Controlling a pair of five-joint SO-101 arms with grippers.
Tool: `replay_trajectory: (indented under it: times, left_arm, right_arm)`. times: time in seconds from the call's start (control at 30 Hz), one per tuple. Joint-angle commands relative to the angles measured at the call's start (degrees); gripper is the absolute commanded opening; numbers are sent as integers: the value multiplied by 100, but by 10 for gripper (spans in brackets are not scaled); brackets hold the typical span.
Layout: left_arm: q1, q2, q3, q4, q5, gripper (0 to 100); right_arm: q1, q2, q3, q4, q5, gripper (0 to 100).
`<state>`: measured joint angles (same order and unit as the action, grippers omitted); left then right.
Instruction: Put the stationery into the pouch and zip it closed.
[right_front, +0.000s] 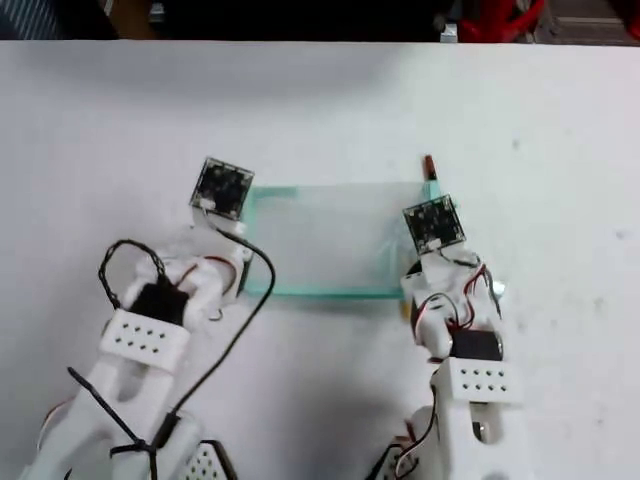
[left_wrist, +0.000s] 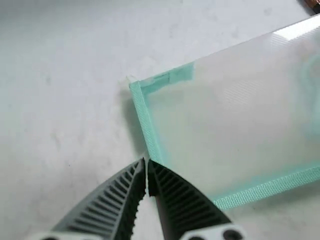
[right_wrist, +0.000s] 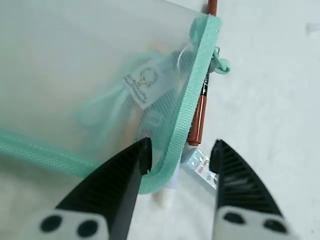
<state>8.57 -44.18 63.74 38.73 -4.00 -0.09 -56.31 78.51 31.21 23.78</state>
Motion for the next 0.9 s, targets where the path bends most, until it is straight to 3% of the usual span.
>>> replay_trajectory:
  times: [0.0, 0.23, 0.4, 0.63, 0.7, 0.83, 0.87]
  left_arm:
    - [-84, -163, -316, 26, 70, 39]
    - [-66, -163, -308, 26, 62, 34]
    - [-57, -163, -299, 26, 53, 24]
    - [-66, -163, -299, 26, 53, 24]
    - [-66, -163, -299, 26, 44, 24]
    - [-84, -163, -299, 26, 62, 27]
    - [-92, -163, -308, 26, 62, 27]
  right_arm:
    - [40, -40, -229, -31, 53, 5]
    - [40, -40, -229, -31, 53, 191]
    - [31, -48, -176, -40, 53, 8]
    - [48, -48, -132, -180, 53, 226]
    - [31, -48, -132, -163, 53, 195]
    - [48, -48, -132, -189, 53, 4]
    - [57, -48, -132, -189, 53, 35]
